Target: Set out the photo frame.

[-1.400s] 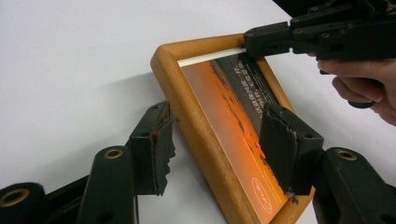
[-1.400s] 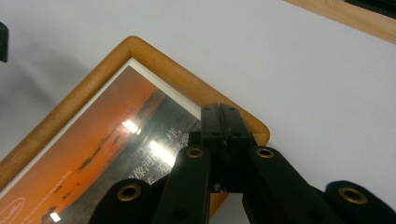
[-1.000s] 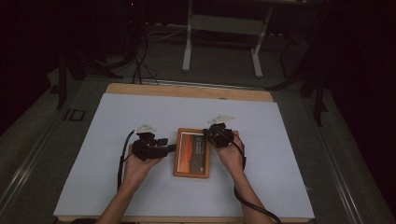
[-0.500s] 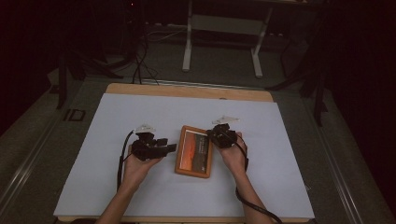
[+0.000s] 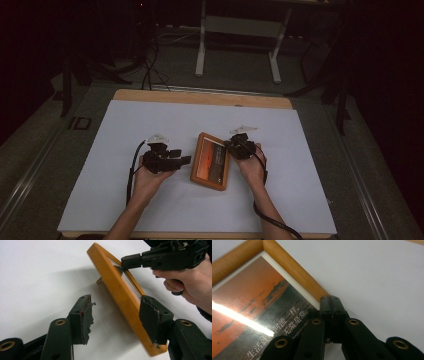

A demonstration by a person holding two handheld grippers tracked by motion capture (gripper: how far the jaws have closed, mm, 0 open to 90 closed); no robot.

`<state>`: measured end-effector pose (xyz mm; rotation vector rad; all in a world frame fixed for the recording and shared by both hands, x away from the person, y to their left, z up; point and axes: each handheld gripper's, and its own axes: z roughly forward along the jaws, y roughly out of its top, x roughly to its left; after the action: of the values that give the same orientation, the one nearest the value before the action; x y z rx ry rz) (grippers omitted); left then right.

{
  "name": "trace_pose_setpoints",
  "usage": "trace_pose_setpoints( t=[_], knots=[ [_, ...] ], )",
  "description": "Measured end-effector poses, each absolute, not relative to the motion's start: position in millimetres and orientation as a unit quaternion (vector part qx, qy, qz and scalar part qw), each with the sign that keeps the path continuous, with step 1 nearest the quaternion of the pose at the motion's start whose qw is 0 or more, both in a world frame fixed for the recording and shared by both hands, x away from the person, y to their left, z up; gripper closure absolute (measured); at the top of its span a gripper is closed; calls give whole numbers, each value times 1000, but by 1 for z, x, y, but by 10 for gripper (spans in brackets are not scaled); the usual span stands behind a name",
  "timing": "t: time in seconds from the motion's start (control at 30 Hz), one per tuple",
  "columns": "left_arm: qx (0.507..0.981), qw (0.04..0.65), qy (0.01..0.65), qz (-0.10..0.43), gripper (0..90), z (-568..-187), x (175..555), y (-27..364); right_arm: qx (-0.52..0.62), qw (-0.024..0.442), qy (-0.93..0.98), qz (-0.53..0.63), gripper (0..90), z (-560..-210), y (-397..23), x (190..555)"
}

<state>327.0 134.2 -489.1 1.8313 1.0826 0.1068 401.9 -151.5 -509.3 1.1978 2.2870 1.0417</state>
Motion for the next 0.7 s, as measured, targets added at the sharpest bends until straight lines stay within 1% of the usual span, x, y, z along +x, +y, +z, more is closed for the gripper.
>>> trace_pose_setpoints(
  t=[0.13,0.2,0.7],
  knots=[
    [752,484,444,44,440,-488,326,133,432,174,807,363,898,-516,-155,403],
    [754,483,443,46,439,-488,325,131,435,167,804,370,898,-516,-156,403],
    [761,479,436,39,409,-488,316,119,434,167,806,367,898,-516,-156,403]
  ],
)
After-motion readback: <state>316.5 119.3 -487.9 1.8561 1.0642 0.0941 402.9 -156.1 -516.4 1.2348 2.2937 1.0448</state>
